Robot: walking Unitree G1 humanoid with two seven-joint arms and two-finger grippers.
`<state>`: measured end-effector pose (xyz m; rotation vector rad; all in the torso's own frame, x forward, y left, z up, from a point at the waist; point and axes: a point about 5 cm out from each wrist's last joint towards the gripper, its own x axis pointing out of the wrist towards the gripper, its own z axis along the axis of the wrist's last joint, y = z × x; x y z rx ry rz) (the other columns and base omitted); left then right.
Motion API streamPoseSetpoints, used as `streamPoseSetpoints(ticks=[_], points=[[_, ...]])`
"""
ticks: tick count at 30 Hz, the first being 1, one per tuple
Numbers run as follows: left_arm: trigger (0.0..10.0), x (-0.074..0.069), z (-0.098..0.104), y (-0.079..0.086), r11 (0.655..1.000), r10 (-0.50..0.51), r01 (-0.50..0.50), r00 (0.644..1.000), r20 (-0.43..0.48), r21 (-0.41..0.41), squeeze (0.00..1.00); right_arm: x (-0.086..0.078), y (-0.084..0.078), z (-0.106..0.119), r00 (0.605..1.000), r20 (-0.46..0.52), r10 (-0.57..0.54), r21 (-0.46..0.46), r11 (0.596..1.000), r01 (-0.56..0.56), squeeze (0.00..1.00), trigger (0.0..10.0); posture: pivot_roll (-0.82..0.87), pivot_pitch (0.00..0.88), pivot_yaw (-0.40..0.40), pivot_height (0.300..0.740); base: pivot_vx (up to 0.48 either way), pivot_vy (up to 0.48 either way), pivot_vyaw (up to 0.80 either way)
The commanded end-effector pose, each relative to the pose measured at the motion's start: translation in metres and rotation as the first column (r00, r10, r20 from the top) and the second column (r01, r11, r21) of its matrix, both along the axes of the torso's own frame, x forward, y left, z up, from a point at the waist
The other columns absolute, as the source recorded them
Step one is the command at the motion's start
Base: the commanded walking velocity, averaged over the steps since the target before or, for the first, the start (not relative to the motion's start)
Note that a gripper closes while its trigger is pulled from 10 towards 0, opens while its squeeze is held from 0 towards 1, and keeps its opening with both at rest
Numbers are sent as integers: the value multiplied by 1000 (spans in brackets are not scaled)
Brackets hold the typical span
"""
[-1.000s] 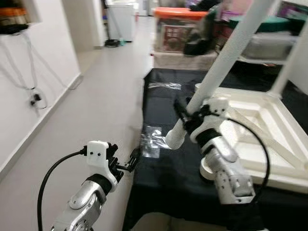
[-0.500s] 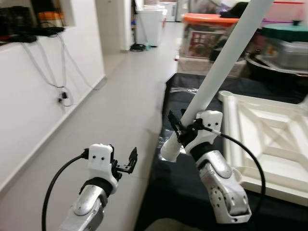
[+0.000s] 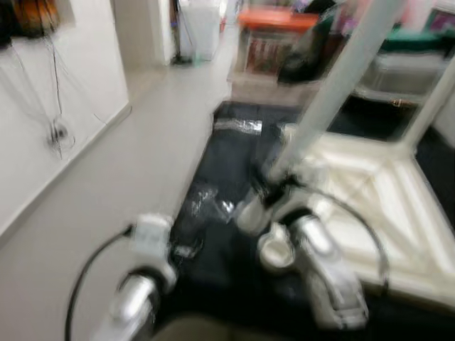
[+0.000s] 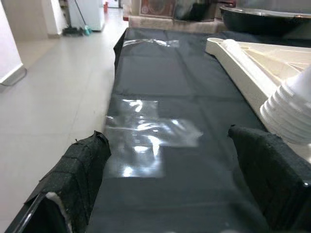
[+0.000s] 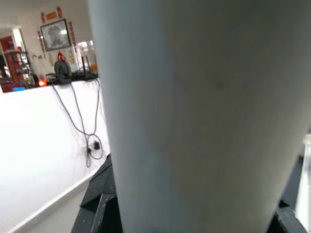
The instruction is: Building children table
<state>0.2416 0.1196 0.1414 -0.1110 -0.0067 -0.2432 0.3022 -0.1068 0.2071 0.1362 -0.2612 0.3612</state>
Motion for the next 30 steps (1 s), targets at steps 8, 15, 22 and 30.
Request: streamPoseSetpoints(ticks=[8,15,22,30], points=[[10000,-5,-4,-6,1000,-22,22,1000,-17,-14,0,10,-5,14,997,28,74,31,997,-75,0,10000,64,53,-49,740,0,0,0],[10000,-10,-4,-9,999,-46,46,999,-16,-12,0,26,-9,18,969,12,247,21,969,-248,0,10000,74,61,-51,740,0,0,0],[10000,-29,-6,-19,983,-186,186,982,-36,-11,0,48,-26,23,882,-62,467,26,884,-466,0,10000,101,114,-45,740,0,0,0],[10000,-45,-6,-20,974,-227,226,972,-67,-19,0,40,-30,26,683,-84,725,-15,685,-728,0,10000,132,168,-23,740,0,0,0]])
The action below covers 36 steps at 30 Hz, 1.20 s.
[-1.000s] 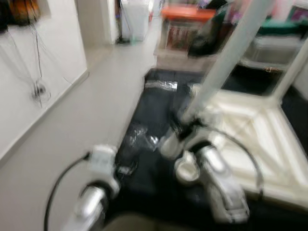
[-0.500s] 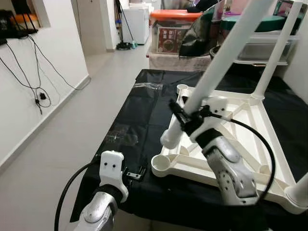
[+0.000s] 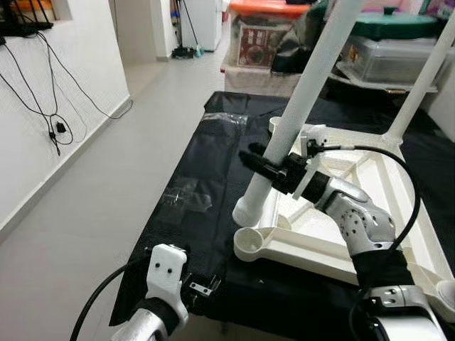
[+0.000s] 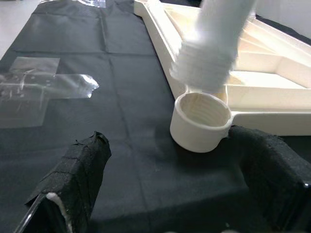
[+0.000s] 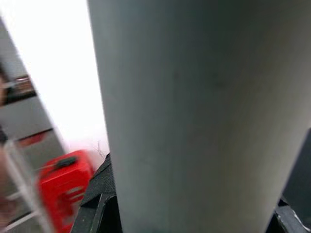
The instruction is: Building children table
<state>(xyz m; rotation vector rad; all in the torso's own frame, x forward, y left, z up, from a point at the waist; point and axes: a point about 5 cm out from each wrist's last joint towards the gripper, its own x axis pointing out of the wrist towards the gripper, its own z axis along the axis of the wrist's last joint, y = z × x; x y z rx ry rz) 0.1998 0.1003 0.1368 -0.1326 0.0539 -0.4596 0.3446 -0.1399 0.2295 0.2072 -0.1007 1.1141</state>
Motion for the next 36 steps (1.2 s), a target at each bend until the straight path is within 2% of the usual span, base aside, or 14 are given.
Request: streamPoseSetpoints(ticks=[1,2,3,4,7,13,17,24,36], points=[[10000,-3,-2,-1,1000,-10,10,1000,-18,5,0,-2,3,4,998,17,53,4,999,-53,0,10000,132,168,-23,740,0,0,0],[10000,-3,-2,-1,1000,-10,10,1000,-18,5,0,-2,3,4,998,17,53,4,999,-53,0,10000,132,168,-23,740,0,0,0],[10000,-6,-1,0,1000,-14,14,1000,-23,4,0,-3,3,3,993,29,113,-18,993,-113,0,10000,140,183,-19,740,0,0,0],[10000,-6,-1,0,1000,-14,14,1000,-23,4,0,-3,3,3,993,29,113,-18,993,-113,0,10000,140,183,-19,740,0,0,0],[10000,-14,2,0,1000,-26,26,999,-34,10,0,-3,6,10,972,89,216,-53,976,-212,0,10000,156,215,-11,740,0,0,0],[10000,-20,4,1,1000,-28,29,999,-44,9,0,2,8,14,950,108,292,-74,956,-285,0,10000,159,230,-13,740,0,0,0],[10000,-21,5,1,1000,-28,28,999,-46,9,0,2,8,14,948,104,302,-79,952,-295,0,10000,161,240,-13,740,0,0,0],[10000,-25,7,-1,1000,-25,26,998,-49,11,0,0,4,11,912,91,399,-119,914,-388,0,10000,162,257,-23,740,0,0,0],[10000,-26,8,-2,999,-31,32,998,-56,20,0,4,-4,8,908,95,409,-193,902,-386,0,10000,163,258,-22,740,0,0,0]])
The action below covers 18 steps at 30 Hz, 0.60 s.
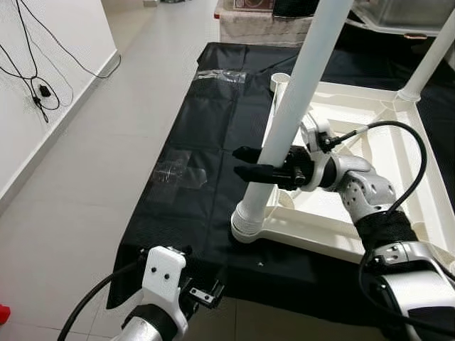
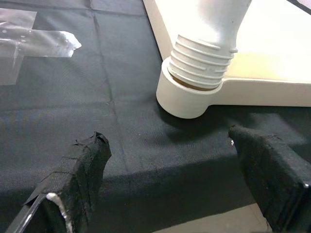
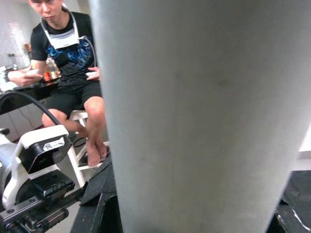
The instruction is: Building children table
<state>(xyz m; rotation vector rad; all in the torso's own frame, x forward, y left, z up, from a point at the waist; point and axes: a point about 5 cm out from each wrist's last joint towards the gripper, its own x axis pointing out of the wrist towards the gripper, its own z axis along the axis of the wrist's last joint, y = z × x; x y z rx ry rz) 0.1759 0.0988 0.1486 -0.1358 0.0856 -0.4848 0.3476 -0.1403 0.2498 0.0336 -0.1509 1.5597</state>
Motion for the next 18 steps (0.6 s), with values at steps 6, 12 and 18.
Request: streamPoseSetpoints(ticks=[6,12,18], points=[[10000,-1,-4,-1,1000,-9,10,1000,-23,30,0,-1,0,-8,999,32,14,-123,992,-10,0,10000,163,252,-22,740,0,0,0],[10000,-1,-5,-1,999,-10,10,1000,-21,35,0,-7,12,-4,990,91,111,-192,977,-92,0,10000,158,234,-26,740,0,0,0],[10000,1,-5,-1,999,-10,11,1000,-19,39,0,-11,20,-4,978,112,175,-229,962,-146,0,10000,158,224,-29,740,0,0,0]])
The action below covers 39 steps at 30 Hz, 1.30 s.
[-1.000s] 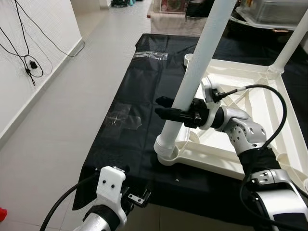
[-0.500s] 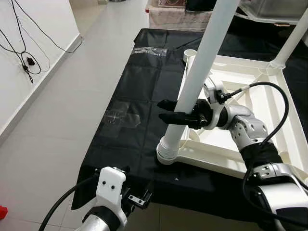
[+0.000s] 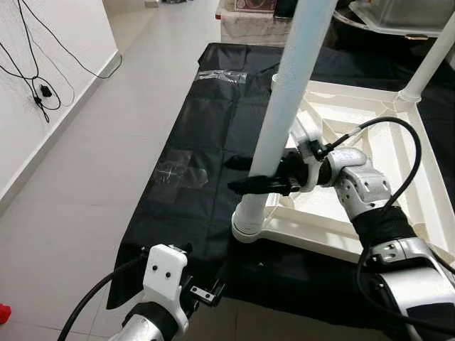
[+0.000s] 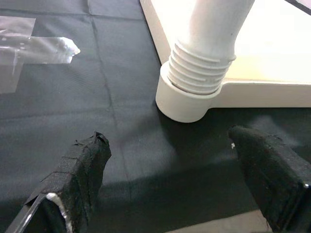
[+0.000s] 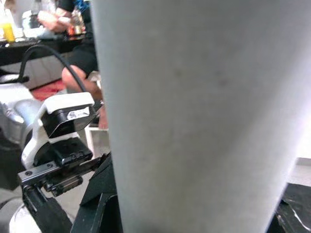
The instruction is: Building children table
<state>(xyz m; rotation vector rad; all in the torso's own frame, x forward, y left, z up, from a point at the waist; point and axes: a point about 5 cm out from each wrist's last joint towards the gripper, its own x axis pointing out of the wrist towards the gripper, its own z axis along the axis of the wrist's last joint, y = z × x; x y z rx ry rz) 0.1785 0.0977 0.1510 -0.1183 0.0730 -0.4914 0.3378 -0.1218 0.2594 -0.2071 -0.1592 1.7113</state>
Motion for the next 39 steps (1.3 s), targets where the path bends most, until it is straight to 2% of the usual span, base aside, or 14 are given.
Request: streamPoseSetpoints(ticks=[1,8,14,17,19,24,26,27,28,30,34,35,38,39], points=[[10000,-2,-8,0,1000,-4,5,999,-35,26,0,-2,3,-14,999,-24,21,-75,997,-23,0,10000,158,223,-30,740,0,0,0],[10000,-1,-9,-1,1000,-8,9,999,-32,30,0,-8,10,-12,997,-13,80,-95,992,-81,0,10000,156,207,-32,740,0,0,0],[10000,-1,-9,-1,999,-9,10,999,-32,33,0,-6,13,-17,996,-17,83,-126,988,-84,0,10000,159,200,-36,740,0,0,0],[10000,-1,-10,-2,999,-7,9,999,-31,35,0,0,15,-19,998,-27,55,-111,992,-57,0,10000,158,197,-37,740,0,0,0],[10000,-1,-10,-2,999,-7,8,999,-31,37,0,5,16,-21,998,-56,1,-83,997,-5,0,10000,161,196,-39,740,0,0,0],[10000,0,-10,-2,999,-7,8,999,-31,37,0,7,15,-22,997,-68,-28,-70,997,23,0,10000,158,198,-38,740,0,0,0],[10000,1,-10,-3,999,-9,10,999,-31,35,0,6,12,-23,993,-71,-99,-21,995,98,0,10000,151,195,-34,740,0,0,0],[10000,1,-10,-3,999,-9,10,999,-31,35,0,6,12,-23,993,-71,-99,-21,995,98,0,10000,151,195,-34,740,0,0,0],[10000,2,-11,-3,999,-10,11,1000,-30,34,0,5,11,-21,986,-68,-153,10,988,154,0,10000,149,196,-36,740,0,0,0],[10000,2,-11,-3,999,-11,12,1000,-29,34,0,5,10,-21,980,-67,-187,30,981,190,0,10000,148,196,-35,740,0,0,0],[10000,3,-11,-3,999,-11,12,1000,-28,34,0,5,9,-20,975,-67,-214,47,975,217,0,10000,144,195,-36,740,0,0,0],[10000,4,-11,-4,999,-11,12,1000,-27,34,0,4,8,-20,966,-61,-250,60,965,254,0,10000,143,194,-37,740,0,0,0],[10000,4,-11,-4,999,-11,12,1000,-27,34,0,4,8,-20,966,-61,-250,60,965,254,0,10000,143,194,-37,740,0,0,0],[10000,5,-11,-4,999,-11,11,1000,-25,33,0,3,7,-23,942,-51,-331,68,940,334,0,10000,134,190,-34,740,0,0,0]])
